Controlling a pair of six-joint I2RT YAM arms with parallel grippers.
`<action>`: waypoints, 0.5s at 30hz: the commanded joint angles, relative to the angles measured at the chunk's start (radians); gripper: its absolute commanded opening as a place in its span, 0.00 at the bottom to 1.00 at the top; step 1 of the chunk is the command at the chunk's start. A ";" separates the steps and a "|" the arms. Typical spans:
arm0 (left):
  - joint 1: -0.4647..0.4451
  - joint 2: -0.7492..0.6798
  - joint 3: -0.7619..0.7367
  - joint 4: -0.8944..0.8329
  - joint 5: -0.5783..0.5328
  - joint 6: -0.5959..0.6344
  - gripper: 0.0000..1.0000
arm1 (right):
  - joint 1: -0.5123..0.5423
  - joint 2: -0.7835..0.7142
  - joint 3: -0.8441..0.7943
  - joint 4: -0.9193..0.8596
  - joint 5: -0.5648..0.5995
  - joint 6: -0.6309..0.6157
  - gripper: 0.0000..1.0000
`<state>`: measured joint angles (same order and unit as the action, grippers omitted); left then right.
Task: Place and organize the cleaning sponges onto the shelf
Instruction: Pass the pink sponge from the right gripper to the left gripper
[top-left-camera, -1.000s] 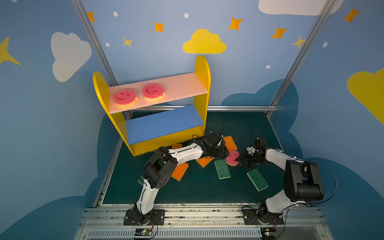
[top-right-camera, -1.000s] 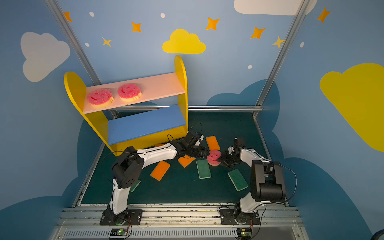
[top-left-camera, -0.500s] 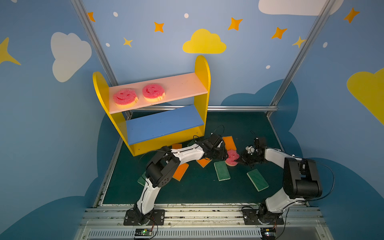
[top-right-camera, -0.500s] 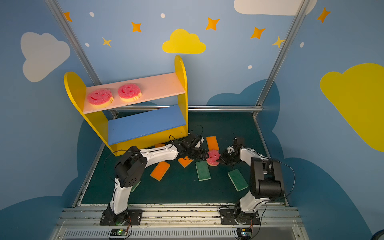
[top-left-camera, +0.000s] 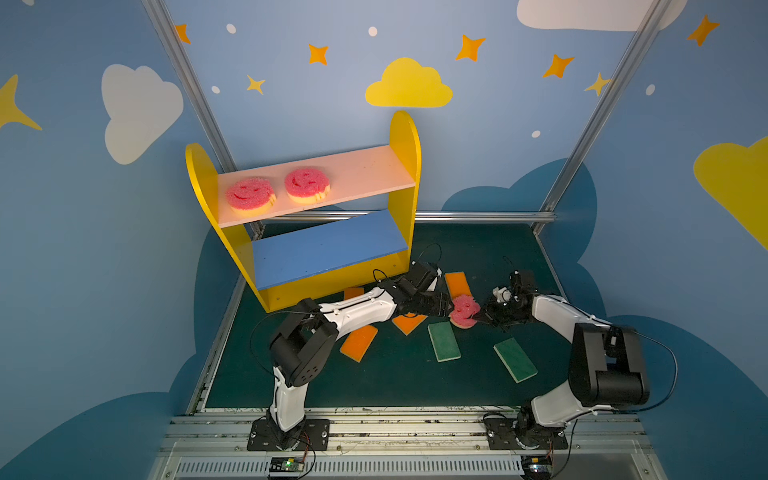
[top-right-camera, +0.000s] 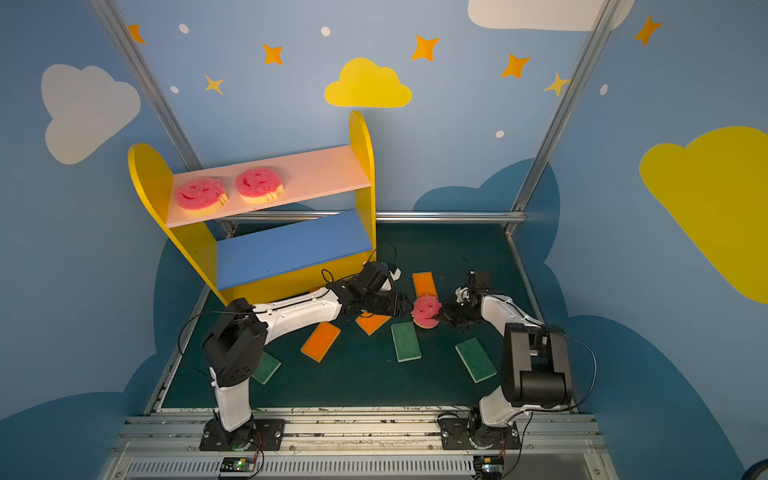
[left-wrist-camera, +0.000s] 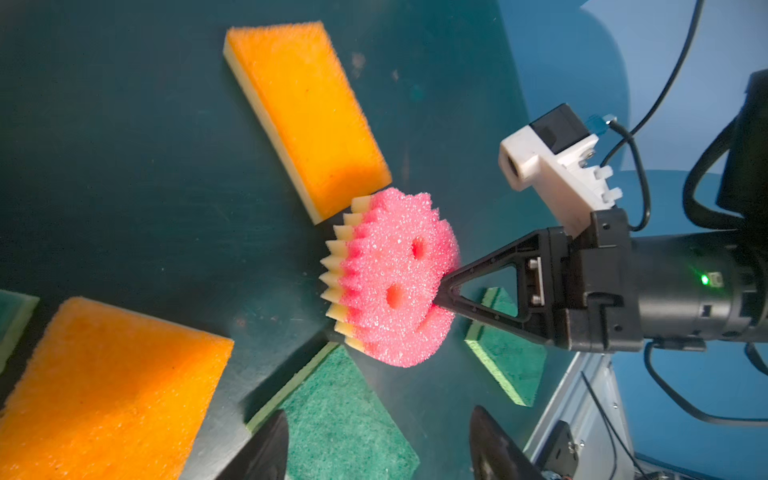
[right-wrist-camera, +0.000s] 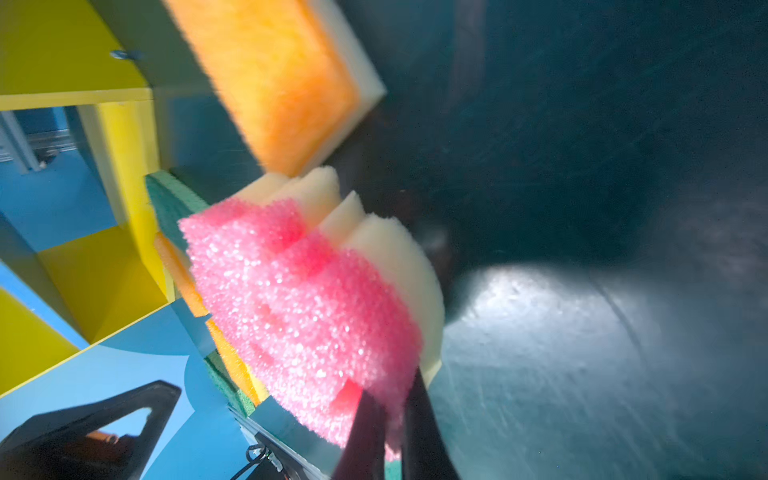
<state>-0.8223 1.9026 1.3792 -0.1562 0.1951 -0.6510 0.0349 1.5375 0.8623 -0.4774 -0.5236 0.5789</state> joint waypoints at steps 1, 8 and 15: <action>0.014 -0.033 -0.044 0.061 0.071 -0.012 0.68 | 0.010 -0.046 0.047 -0.058 -0.051 -0.024 0.00; 0.021 -0.071 -0.097 0.130 0.093 -0.040 0.69 | 0.022 -0.106 0.064 -0.068 -0.133 -0.014 0.00; 0.021 -0.095 -0.131 0.189 0.118 -0.055 0.70 | 0.052 -0.112 0.101 -0.090 -0.208 -0.025 0.00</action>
<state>-0.8032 1.8378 1.2518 -0.0154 0.2890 -0.6987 0.0711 1.4460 0.9241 -0.5343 -0.6781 0.5713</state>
